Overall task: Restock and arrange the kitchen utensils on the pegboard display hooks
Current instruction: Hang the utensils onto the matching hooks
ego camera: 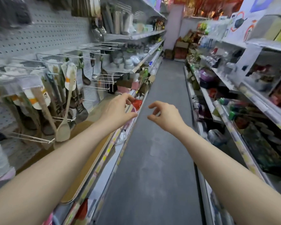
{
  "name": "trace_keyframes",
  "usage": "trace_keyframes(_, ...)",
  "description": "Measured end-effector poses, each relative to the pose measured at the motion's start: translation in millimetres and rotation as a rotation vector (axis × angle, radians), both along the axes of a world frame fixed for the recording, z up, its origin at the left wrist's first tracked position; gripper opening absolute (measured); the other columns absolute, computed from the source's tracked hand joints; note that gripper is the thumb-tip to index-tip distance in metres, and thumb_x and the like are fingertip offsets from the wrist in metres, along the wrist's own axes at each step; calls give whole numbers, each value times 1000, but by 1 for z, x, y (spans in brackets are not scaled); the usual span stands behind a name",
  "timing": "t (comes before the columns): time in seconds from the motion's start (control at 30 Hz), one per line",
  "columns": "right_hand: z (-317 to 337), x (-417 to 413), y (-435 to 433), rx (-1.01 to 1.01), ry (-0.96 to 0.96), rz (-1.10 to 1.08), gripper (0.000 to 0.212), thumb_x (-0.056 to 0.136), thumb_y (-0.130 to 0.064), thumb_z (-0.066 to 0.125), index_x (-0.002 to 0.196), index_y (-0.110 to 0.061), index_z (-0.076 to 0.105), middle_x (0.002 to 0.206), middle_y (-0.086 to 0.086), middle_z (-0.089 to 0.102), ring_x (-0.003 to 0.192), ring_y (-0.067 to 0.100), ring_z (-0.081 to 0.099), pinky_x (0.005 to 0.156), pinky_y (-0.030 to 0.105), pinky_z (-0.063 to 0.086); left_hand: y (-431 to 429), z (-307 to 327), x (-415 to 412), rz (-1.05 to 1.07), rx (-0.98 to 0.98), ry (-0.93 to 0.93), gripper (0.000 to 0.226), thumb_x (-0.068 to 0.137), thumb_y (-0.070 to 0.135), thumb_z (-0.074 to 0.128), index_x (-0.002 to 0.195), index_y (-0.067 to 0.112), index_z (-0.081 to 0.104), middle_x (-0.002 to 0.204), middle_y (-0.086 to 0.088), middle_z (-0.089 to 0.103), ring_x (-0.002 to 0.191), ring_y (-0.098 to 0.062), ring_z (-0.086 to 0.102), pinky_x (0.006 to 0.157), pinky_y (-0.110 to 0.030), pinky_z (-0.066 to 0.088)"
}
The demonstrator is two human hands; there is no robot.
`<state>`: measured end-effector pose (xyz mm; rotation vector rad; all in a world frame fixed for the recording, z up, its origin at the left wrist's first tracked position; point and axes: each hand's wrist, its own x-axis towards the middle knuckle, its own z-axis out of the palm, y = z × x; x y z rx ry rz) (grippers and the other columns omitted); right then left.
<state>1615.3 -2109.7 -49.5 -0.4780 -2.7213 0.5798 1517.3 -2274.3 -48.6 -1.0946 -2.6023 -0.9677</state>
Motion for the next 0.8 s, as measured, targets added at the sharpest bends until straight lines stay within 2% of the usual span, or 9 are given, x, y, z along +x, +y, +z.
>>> trace_keyframes(0.13, -9, -43, 56, 8, 16, 38, 33, 86, -33, 70, 117, -24, 64, 101, -4, 70, 93, 19, 64, 77, 28, 46, 54, -14, -36, 21, 10, 5, 51, 76, 38, 78, 119, 27, 54, 107, 9, 58, 95, -11, 55, 80, -29, 46)
trace_keyframes(0.23, -11, -74, 99, 5, 7, 94, 32, 86, -31, 69, 117, -23, 64, 100, -3, 70, 91, 21, 64, 80, 32, 50, 95, -19, -63, 77, 12, -15, 50, 74, 39, 78, 117, 30, 54, 108, 8, 60, 95, -11, 57, 81, -32, 49)
trace_keyframes(0.37, -6, -120, 146, 17, 11, 196, 33, 87, -32, 70, 118, -22, 64, 98, -4, 69, 89, 18, 63, 78, 30, 49, 135, -21, -95, 149, 18, -41, 49, 74, 38, 78, 116, 30, 54, 106, 9, 58, 94, -10, 55, 78, -29, 46)
trace_keyframes(0.47, -5, -160, 167, 4, 23, 267, 32, 86, -32, 70, 116, -23, 65, 96, -5, 68, 87, 16, 61, 75, 28, 46, 150, -25, -121, 213, 33, -38, 50, 74, 40, 79, 115, 32, 53, 105, 11, 56, 93, -8, 54, 78, -29, 44)
trace_keyframes(0.6, -14, -214, 179, -6, 9, 333, 30, 86, -32, 68, 115, -24, 64, 91, -7, 69, 88, 14, 62, 74, 29, 47, 158, -30, -158, 289, 11, -55, 51, 76, 39, 78, 119, 26, 54, 106, 12, 54, 96, -8, 53, 85, -30, 46)
trace_keyframes(0.8, -27, -305, 179, 6, 8, 459, 33, 85, -29, 70, 116, -20, 64, 92, -5, 67, 83, 16, 61, 78, 35, 52, 153, -42, -232, 424, 8, -23, 48, 79, 38, 76, 120, 26, 55, 109, 11, 56, 96, -7, 51, 80, -26, 39)
